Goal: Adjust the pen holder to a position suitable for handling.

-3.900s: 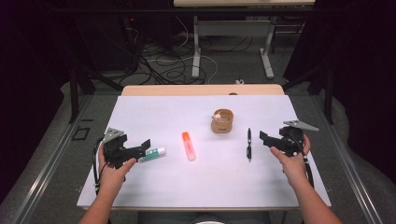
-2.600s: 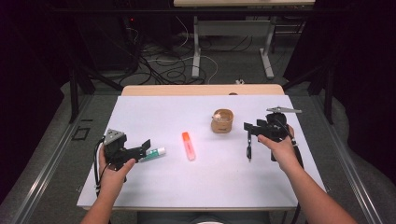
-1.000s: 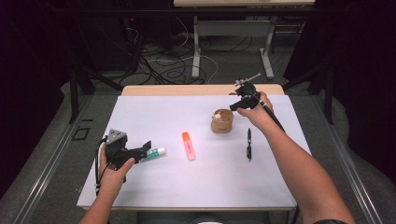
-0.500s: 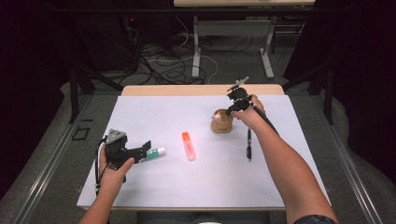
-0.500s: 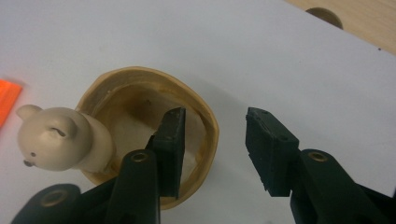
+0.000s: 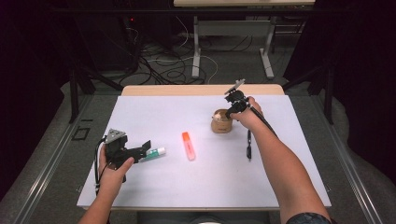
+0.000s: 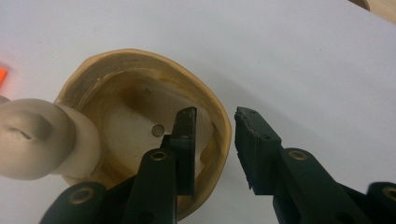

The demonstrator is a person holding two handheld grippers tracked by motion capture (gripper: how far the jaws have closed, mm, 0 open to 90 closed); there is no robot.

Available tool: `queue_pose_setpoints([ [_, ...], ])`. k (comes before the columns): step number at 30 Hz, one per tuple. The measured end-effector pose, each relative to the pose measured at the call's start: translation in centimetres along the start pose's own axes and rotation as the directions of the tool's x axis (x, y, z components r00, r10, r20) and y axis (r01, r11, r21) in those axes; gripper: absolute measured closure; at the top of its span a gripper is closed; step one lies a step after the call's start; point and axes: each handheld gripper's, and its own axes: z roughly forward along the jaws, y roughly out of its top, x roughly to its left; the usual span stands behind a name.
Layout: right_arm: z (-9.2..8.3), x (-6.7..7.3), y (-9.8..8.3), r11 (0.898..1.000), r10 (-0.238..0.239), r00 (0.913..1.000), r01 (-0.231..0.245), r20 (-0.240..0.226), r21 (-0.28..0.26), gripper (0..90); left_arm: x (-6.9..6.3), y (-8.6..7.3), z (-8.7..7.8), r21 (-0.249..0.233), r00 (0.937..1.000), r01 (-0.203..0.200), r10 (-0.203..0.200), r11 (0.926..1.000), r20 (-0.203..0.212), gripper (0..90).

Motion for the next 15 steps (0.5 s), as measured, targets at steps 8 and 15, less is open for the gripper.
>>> queue_pose_setpoints([
  [8,0.16,0.17,-0.07,0.998,0.059,0.9982,-0.059,-0.002,-0.002,80.0,0.04,0.00,0.00,0.002,1.0000,-0.004,0.004,1.0000,-0.001,0.3],
  [15,-0.30,0.32,0.04,0.991,0.127,0.9918,-0.127,0.007,0.036,81.6,0.12,0.01,-0.02,0.001,1.0000,-0.002,0.002,1.0000,-0.002,0.4],
])
